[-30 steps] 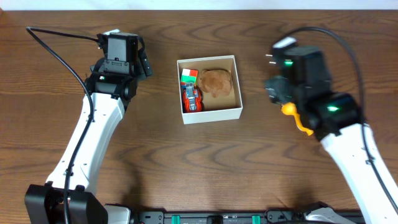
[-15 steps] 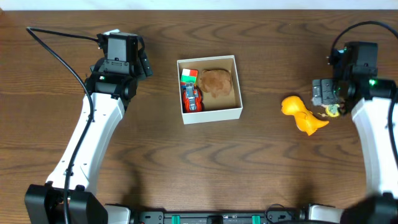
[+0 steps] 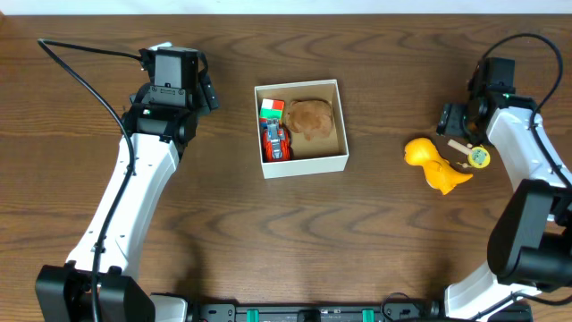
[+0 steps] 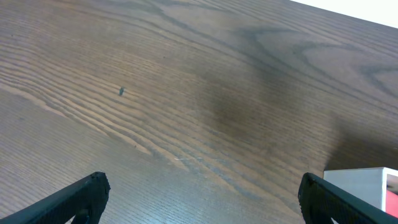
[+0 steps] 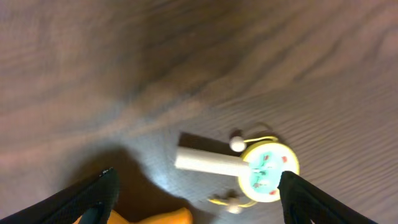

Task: Pack container
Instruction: 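Withdraw the right gripper from the box toward the rattle drum, then lower the right gripper onto the rattle handle, grasp and lift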

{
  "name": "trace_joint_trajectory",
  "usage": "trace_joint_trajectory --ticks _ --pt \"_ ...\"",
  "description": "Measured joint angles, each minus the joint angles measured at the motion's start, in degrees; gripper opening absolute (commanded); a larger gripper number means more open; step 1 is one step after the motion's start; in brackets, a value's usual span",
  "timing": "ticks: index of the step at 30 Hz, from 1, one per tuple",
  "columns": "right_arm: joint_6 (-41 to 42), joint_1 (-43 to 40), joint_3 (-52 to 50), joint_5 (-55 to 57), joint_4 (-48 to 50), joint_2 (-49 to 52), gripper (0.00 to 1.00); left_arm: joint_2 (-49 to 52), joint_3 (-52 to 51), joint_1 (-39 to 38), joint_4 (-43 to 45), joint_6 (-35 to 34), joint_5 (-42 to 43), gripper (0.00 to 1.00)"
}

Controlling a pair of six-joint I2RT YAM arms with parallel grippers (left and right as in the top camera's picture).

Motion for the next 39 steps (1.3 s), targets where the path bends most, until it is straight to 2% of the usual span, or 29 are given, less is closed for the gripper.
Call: trace_joint_trajectory --ticks 2,4,9,13,16,22,27,34,36,39 --pt "7.9 0.0 0.0 -0.2 0.4 0.4 0.87 0.0 0.0 0.0 0.0 0.0 0.0 0.98" --pt "16.1 0.0 0.0 -0.2 0.8 0.5 0.85 0.0 0.0 0.0 0.0 0.0 0.0 0.98" --pt "37.6 0.4 -0.2 -0.4 1.0 0.5 0.72 0.0 0.0 0.0 0.0 0.0 0.0 0.98" --pt "50.1 1.3 -1.5 -0.3 2.3 0.5 0.74 0.0 0.0 0.0 -0.1 0.0 0.0 0.98" --pt "56.6 1.9 -3.2 -0.1 2.8 0.5 0.70 0.0 0.0 0.0 -0.1 0.0 0.0 0.98" --pt "64.0 2.2 -7.9 3.0 5.4 0.5 0.66 0.0 0.0 0.0 -0.1 0.0 0.0 0.98" --pt "65.9 2.2 -10.7 4.6 9.0 0.5 0.68 0.0 0.0 0.0 -0.1 0.0 0.0 0.98" --pt "66.7 1.3 -13.8 5.3 15.3 0.5 0.64 0.0 0.0 0.0 -0.1 0.0 0.0 0.98" --pt "66.9 0.8 -13.9 5.3 15.9 0.5 0.55 0.0 0.0 0.0 -0.1 0.0 0.0 0.98" --pt "67.1 -0.1 -14.0 5.3 16.0 0.6 0.31 0.0 0.0 0.0 -0.1 0.0 0.0 0.98"
